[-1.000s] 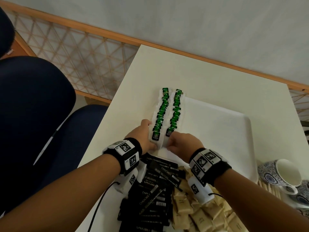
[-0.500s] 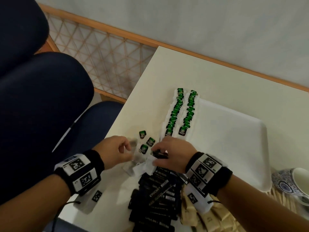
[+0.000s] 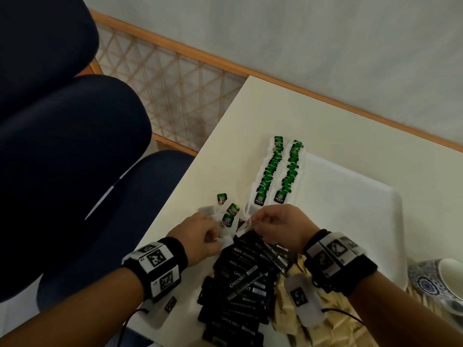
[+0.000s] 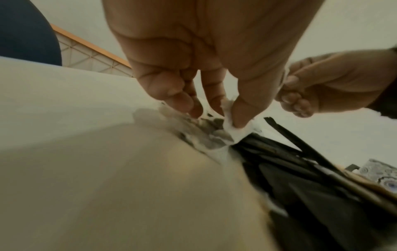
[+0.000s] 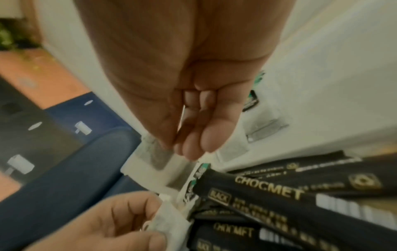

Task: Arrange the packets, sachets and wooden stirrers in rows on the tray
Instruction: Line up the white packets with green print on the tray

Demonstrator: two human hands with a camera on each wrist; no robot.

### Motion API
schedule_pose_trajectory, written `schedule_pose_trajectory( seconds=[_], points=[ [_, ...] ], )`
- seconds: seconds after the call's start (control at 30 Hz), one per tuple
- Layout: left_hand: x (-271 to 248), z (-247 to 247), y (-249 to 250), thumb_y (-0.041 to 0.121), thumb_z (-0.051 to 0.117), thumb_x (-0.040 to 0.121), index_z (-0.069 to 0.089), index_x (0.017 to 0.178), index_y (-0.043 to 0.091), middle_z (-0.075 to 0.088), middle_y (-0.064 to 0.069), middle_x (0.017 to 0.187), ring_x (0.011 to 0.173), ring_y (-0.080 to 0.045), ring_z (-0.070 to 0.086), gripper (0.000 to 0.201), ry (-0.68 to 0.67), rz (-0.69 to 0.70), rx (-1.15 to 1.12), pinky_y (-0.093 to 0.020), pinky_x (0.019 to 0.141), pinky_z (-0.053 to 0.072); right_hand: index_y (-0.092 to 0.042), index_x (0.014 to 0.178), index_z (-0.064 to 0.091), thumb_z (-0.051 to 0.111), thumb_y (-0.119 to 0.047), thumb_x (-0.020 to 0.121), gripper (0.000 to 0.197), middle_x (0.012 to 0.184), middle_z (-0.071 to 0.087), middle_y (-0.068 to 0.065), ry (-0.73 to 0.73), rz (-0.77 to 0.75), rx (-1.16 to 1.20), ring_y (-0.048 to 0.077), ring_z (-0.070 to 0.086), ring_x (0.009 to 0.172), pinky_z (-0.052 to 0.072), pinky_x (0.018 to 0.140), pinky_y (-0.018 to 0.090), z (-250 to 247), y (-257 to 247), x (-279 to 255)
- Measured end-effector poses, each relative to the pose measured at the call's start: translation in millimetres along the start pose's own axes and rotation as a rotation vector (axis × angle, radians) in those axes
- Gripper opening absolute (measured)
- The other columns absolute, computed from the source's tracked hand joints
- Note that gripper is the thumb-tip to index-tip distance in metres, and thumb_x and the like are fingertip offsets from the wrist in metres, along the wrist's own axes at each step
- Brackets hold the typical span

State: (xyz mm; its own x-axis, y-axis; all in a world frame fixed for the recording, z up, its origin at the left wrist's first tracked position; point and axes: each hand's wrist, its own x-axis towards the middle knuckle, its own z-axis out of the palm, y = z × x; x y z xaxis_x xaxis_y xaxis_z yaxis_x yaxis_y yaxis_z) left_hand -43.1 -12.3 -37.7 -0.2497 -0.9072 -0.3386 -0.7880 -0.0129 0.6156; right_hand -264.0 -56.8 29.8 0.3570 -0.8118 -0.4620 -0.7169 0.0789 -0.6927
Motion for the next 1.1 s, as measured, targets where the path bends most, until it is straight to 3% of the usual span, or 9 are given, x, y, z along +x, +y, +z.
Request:
schedule_pose_trajectory(
  seconds=[0.17, 0.3, 0.43, 0.53, 0.7, 0.8, 0.87, 0.93, 1.1],
  points=[
    [11, -11, 6, 0.034, 0.066, 0.077, 0.051, 0.082, 0.03, 0.04, 0.01, 0.103, 0.097, -0.011, 0.048, 0.017, 0.109, -0.11, -0.046, -0.022, 0.081, 0.043, -0.023, 0.081, 0.075, 0.059, -0.006, 0.089, 0.025, 0.077, 0.074, 0.001, 0.015, 0.072, 0.253, 0.012, 0.067, 0.073, 0.057, 0.084, 0.037, -10, 11, -10],
    [22, -10, 11, 0.057, 0.074, 0.064, 0.027, 0.136, 0.031, 0.027, 0.008, 0.129, 0.117, -0.014, 0.034, 0.09, 0.11, -0.15, 0.012, -0.033, 0.096, 0.042, -0.031, 0.078, 0.074, 0.07, -0.043, 0.08, 0.013, 0.078, 0.072, -0.007, 0.083, 0.062, 0.073, 0.009, 0.066, 0.075, 0.054, 0.073, 0.024, -11, 10, -12],
    [34, -10, 17, 0.06, 0.076, 0.059, -0.002, 0.147, 0.04, 0.015, 0.007, 0.146, 0.129, -0.021, 0.026, 0.119, 0.024, -0.097, 0.179, -0.04, 0.1, 0.041, -0.03, 0.078, 0.074, 0.075, -0.022, 0.078, 0.008, 0.069, 0.065, -0.019, 0.156, 0.044, -0.018, -0.007, 0.058, 0.062, 0.044, 0.065, 0.011, -11, 11, -5],
    [41, -12, 22, 0.051, 0.079, 0.062, 0.016, 0.146, 0.039, 0.022, 0.006, 0.137, 0.125, -0.016, 0.025, 0.106, -0.036, -0.081, 0.146, -0.036, 0.098, 0.042, -0.026, 0.092, 0.075, 0.062, -0.009, 0.084, 0.022, 0.084, 0.06, -0.018, 0.177, -0.047, -0.19, -0.003, 0.055, 0.076, 0.041, 0.07, 0.005, -15, 14, -2],
    [44, -11, 26, 0.04, 0.081, 0.066, 0.048, 0.122, 0.033, 0.028, 0.007, 0.116, 0.112, -0.012, 0.029, 0.066, -0.069, -0.077, 0.092, -0.031, 0.093, 0.042, -0.025, 0.117, 0.063, 0.048, 0.004, 0.083, 0.047, 0.091, 0.046, -0.012, 0.289, -0.264, -0.392, 0.009, 0.05, 0.078, 0.042, 0.07, 0.024, -25, 24, -5],
    [45, -9, 21, 0.036, 0.081, 0.069, 0.055, 0.115, 0.028, 0.032, 0.007, 0.115, 0.109, -0.012, 0.033, 0.054, -0.053, -0.08, 0.068, -0.025, 0.093, 0.038, -0.02, 0.121, 0.06, 0.046, 0.01, 0.082, 0.052, 0.084, 0.039, -0.02, 0.33, -0.338, -0.402, 0.013, 0.049, 0.073, 0.04, 0.066, 0.02, -33, 32, -2],
    [46, -9, 19, 0.031, 0.079, 0.073, 0.058, 0.107, 0.027, 0.036, 0.006, 0.111, 0.104, -0.012, 0.04, 0.04, -0.032, -0.066, 0.033, -0.02, 0.087, 0.036, -0.02, 0.118, 0.061, 0.048, 0.01, 0.083, 0.048, 0.083, 0.05, -0.016, 0.308, -0.35, -0.394, 0.014, 0.05, 0.071, 0.041, 0.066, 0.02, -37, 36, 1],
    [45, -11, 18, 0.027, 0.075, 0.077, 0.057, 0.094, 0.028, 0.041, 0.005, 0.104, 0.097, -0.013, 0.048, 0.025, -0.007, -0.043, -0.01, -0.017, 0.081, 0.036, -0.023, 0.119, 0.059, 0.052, 0.006, 0.085, 0.045, 0.084, 0.062, -0.005, 0.247, -0.352, -0.371, 0.009, 0.055, 0.07, 0.047, 0.067, 0.026, -40, 37, 3],
    [47, -24, 16, 0.016, 0.07, 0.08, 0.053, 0.076, 0.027, 0.056, 0.006, 0.086, 0.083, -0.016, 0.056, 0.02, 0.04, -0.103, -0.144, -0.022, 0.068, 0.041, -0.029, 0.136, 0.045, 0.057, 0.0, 0.087, 0.059, 0.08, 0.065, -0.011, 0.044, -0.348, -0.331, 0.005, 0.062, 0.075, 0.05, 0.077, 0.019, -43, 33, 5]
  ],
)
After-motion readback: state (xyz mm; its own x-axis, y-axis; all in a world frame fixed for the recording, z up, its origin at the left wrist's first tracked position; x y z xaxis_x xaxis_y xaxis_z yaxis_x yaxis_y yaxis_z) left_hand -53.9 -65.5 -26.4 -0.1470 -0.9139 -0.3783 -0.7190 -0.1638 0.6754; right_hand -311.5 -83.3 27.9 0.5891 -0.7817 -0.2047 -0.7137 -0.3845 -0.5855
